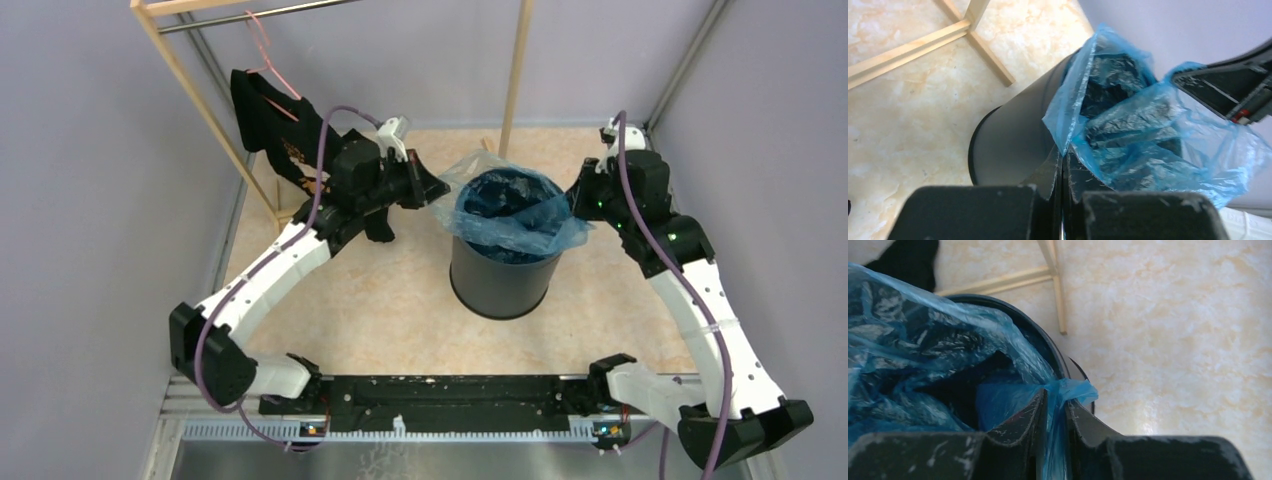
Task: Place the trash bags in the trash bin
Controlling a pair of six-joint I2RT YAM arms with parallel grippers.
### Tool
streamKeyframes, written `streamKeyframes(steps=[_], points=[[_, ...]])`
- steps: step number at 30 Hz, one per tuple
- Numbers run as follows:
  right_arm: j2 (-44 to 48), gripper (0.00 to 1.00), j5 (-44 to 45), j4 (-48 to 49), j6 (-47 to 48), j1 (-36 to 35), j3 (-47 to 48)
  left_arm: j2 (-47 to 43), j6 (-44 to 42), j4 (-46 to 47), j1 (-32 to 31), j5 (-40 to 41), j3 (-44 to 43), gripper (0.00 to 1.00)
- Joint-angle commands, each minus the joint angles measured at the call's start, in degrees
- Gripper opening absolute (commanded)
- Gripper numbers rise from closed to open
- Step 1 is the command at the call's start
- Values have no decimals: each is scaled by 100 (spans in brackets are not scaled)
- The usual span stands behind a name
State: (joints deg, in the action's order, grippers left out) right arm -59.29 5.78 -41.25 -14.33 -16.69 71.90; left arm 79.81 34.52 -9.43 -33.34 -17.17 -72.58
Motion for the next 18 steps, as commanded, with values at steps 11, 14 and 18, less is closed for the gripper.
streamKeyframes(steps=[11, 14, 18], points=[[433, 62, -423, 889, -195, 8, -80, -492, -794, 112, 50, -281, -157, 32], [474, 60, -297, 938, -95, 7, -43, -329, -1006, -166, 66, -205, -460, 53], [256, 52, -405, 863, -11, 10, 34, 62, -1211, -527, 73, -181, -908, 69]])
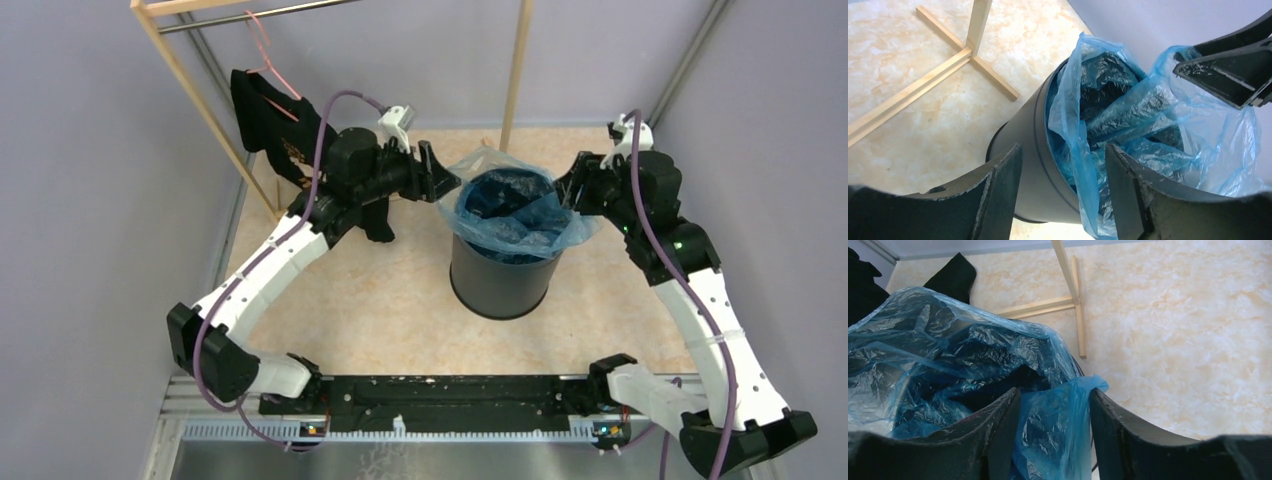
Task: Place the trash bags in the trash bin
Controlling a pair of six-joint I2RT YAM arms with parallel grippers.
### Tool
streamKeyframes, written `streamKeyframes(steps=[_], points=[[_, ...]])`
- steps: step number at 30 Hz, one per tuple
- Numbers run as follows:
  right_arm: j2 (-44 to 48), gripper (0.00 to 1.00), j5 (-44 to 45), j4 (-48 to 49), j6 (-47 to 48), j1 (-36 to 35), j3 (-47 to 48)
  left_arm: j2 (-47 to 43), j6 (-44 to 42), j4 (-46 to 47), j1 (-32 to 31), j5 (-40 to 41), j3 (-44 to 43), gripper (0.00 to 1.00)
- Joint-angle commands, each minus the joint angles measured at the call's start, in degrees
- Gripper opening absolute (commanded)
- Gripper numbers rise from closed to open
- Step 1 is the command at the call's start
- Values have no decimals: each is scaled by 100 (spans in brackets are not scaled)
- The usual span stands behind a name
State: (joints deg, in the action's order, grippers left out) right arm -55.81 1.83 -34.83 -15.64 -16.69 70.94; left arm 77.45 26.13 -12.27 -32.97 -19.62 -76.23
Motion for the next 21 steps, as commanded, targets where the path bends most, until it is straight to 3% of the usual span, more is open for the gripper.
streamKeyframes(steps=[1, 6, 9, 11, 15, 21], points=[[-111, 50, -30, 219, 128, 8, 100, 393, -420, -336, 41, 89, -648, 72], [-54, 29, 86, 308, 291, 8, -104, 870, -703, -797, 56, 435, -1305, 84], [29, 17, 219, 245, 422, 8, -140, 1129, -837, -1037, 79, 643, -1682, 81], [112, 2, 403, 336, 419, 8, -248, 1292, -897, -1131, 88, 763, -1850, 75], [205, 0, 348, 586, 401, 8, -398, 1489, -897, -1244, 116, 846, -2129, 61], [440, 0, 594, 894, 339, 8, -499, 1593, -1052, -1434, 117, 1046, -2425, 56]])
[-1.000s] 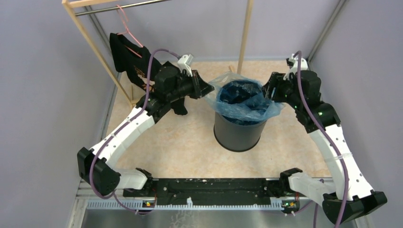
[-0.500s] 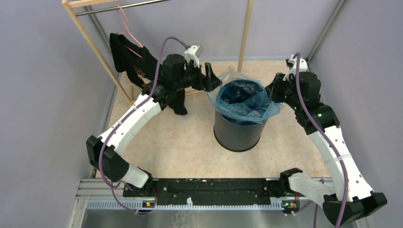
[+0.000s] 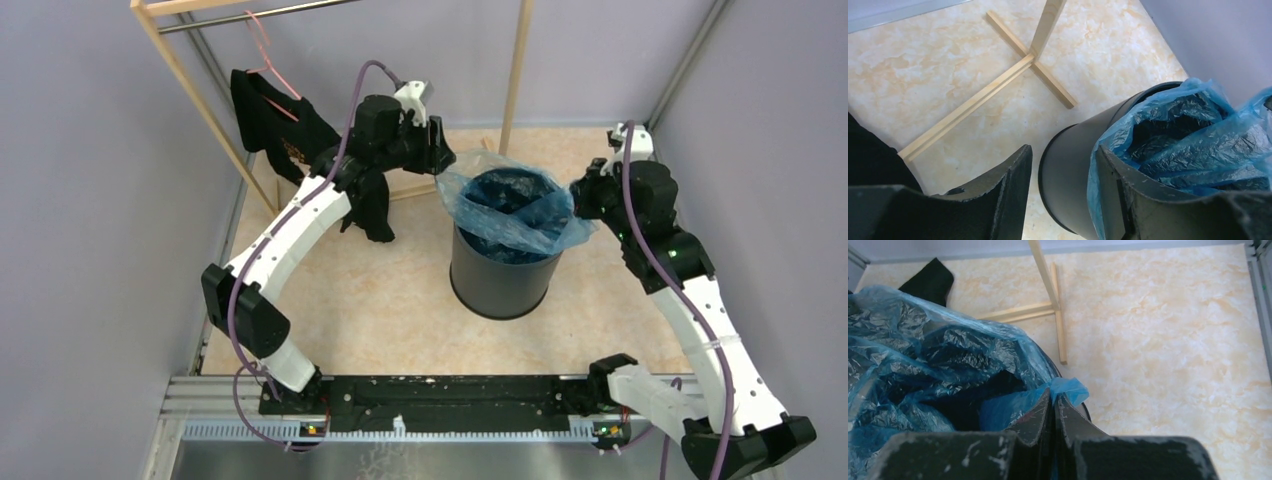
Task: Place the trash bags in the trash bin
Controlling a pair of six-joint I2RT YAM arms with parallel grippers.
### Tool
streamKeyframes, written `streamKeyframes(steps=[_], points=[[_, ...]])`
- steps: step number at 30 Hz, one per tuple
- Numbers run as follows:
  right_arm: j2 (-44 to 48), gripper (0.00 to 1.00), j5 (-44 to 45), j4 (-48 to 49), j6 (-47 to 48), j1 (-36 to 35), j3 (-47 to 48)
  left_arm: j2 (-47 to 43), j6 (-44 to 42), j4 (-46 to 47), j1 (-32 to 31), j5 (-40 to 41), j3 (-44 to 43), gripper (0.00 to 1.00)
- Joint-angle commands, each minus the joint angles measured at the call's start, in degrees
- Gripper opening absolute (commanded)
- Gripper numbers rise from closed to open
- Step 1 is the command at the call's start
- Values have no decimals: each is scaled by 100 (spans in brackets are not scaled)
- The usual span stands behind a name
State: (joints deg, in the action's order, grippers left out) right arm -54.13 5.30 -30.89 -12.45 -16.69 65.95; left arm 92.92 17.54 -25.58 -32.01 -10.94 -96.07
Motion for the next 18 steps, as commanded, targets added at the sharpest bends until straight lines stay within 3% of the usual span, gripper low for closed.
streamKeyframes(steps=[1, 3, 8, 12, 15, 18], points=[[316, 0, 287, 519, 15, 8, 9, 87, -204, -154, 25, 146, -506, 47], [420, 0, 289, 487, 10, 7, 53, 147, -207, -241, 22, 132, -585, 29], [1270, 0, -55, 806, -39, 8, -741, -254, -207, 30, 24, 13, 91, 5], [1483, 0, -212, 840, -201, 8, -1201, -1146, -25, 1177, 20, -350, 1593, 4], [1363, 1, -377, 727, -255, 9, -1090, -1513, 121, 1730, 27, -558, 2146, 2], [1078, 21, -427, 211, -194, 8, -545, -1463, 103, 1618, 21, -630, 2033, 0]])
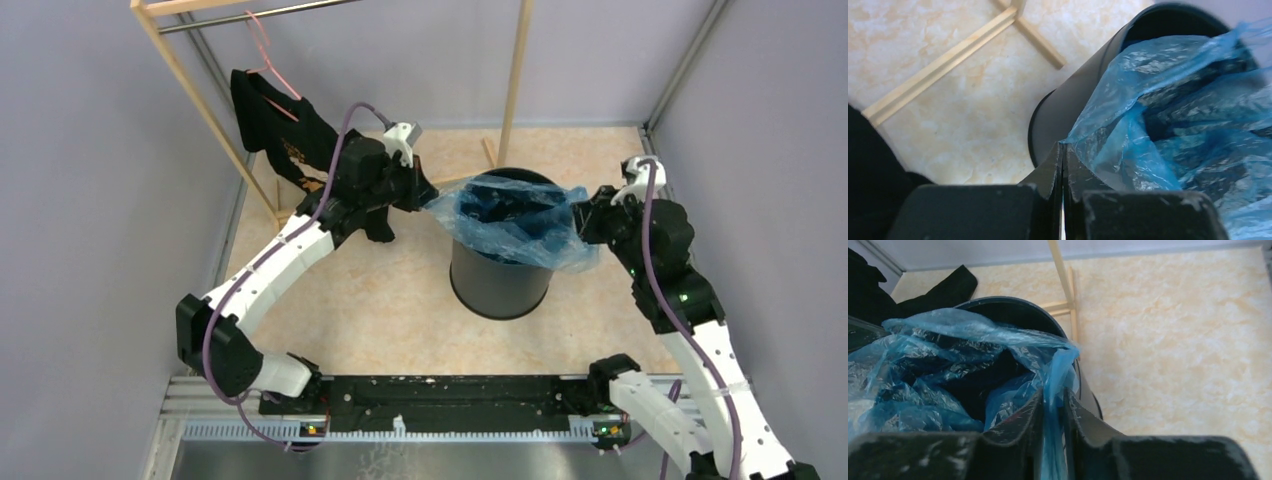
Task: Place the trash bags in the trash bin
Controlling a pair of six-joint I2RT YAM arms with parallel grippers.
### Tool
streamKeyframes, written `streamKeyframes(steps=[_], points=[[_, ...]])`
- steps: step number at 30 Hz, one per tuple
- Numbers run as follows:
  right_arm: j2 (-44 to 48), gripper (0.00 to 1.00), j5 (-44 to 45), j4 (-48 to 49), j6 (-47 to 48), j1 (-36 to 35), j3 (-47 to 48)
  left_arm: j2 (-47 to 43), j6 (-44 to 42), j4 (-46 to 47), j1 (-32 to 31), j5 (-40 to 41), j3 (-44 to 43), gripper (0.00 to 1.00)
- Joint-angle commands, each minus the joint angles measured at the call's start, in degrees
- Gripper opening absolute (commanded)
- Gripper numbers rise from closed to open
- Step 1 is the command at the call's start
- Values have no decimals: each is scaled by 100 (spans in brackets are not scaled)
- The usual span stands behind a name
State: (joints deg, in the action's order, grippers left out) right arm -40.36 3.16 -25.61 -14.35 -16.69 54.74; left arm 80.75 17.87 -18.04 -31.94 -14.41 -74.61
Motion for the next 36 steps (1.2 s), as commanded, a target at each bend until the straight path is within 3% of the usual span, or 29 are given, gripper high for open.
streamKeyframes(steps=[1, 4, 10, 14, 16, 19, 23, 29, 32, 36], points=[[-442, 29, -277, -551, 45, 12, 809, -224, 68, 828, 19, -325, -158, 0], [-926, 50, -291, -1253, 201, 12, 1374, -228, 93, 848, 17, -396, -194, 0], [-1497, 68, -366, -2052, 439, 8, 2075, -288, 86, 849, 15, -359, -178, 0], [-1837, 74, -455, -2234, 549, 8, 2505, -250, 68, 759, 13, -330, -287, 0], [-1884, 83, -414, -2174, 695, 8, 2685, -229, 68, 748, 15, -342, -352, 0], [-2244, 86, -152, -2510, 938, 8, 3368, -189, 15, 689, 13, -365, -460, 0], [-3146, 81, -169, -3281, 1144, 8, 4262, -94, -117, 517, 16, -419, -704, 0], [-3237, 73, -1797, -2601, 1229, 8, 4035, -6, -144, 466, 13, -472, -941, 0], [-3283, 70, -1953, -2264, 1219, 8, 3976, 77, -113, 440, 13, -534, -1055, 0], [-3381, 51, -1736, -2063, 1203, 8, 3995, 131, -82, 426, 15, -554, -1134, 0]])
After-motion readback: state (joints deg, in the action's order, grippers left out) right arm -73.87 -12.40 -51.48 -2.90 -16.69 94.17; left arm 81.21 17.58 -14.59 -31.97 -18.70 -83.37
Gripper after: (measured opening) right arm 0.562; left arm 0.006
